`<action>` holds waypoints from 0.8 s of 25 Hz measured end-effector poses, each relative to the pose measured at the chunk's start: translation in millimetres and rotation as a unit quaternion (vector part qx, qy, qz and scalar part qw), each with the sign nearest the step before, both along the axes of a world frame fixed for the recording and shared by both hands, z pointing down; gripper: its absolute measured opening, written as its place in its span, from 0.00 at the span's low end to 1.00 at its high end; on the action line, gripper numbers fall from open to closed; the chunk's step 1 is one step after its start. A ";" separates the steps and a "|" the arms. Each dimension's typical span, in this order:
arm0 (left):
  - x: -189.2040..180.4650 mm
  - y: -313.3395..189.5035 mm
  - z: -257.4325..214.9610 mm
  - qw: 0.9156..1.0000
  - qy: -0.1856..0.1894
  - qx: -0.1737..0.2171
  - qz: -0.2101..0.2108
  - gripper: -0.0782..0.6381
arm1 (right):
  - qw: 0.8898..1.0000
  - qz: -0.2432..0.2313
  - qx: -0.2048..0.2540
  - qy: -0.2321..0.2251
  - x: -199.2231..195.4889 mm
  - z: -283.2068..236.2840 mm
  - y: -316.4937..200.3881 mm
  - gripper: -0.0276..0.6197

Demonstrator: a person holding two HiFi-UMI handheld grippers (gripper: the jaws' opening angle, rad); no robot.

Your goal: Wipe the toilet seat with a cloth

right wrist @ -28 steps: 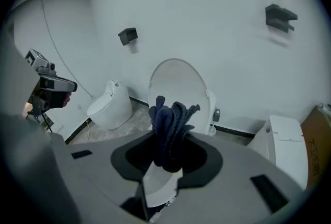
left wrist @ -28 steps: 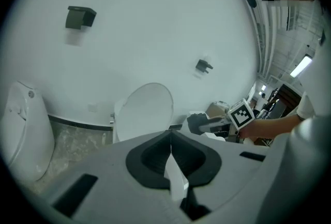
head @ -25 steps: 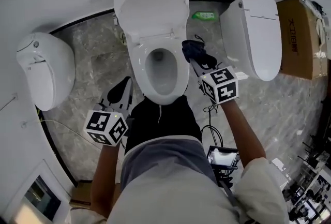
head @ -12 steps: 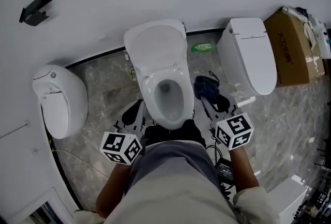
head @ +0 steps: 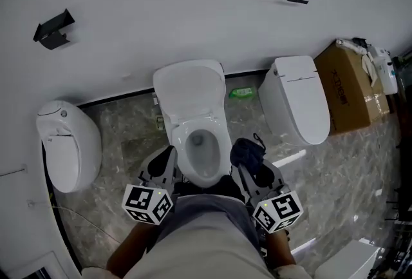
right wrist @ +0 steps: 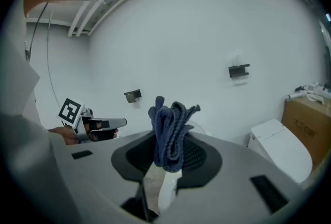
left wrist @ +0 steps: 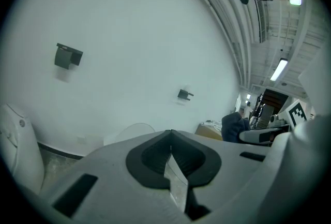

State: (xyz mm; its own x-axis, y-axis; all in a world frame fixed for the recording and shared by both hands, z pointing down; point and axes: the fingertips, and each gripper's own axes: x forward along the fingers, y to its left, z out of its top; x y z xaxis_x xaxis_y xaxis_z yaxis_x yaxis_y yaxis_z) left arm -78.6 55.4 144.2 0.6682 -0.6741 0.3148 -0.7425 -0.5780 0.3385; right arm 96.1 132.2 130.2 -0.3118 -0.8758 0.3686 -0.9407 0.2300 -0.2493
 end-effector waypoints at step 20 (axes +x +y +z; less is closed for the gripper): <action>9.9 -15.0 -33.0 0.999 0.012 0.030 -0.005 0.12 | 1.000 0.004 0.027 0.001 -21.8 -28.4 -36.4 0.20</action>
State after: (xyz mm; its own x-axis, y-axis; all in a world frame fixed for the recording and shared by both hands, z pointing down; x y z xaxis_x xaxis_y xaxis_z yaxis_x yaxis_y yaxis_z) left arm -68.8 40.3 111.2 0.6688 -0.6975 0.2571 -0.7399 -0.5910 0.3213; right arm 74.4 95.9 101.8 -0.3036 -0.8969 0.3214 -0.9431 0.2350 -0.2351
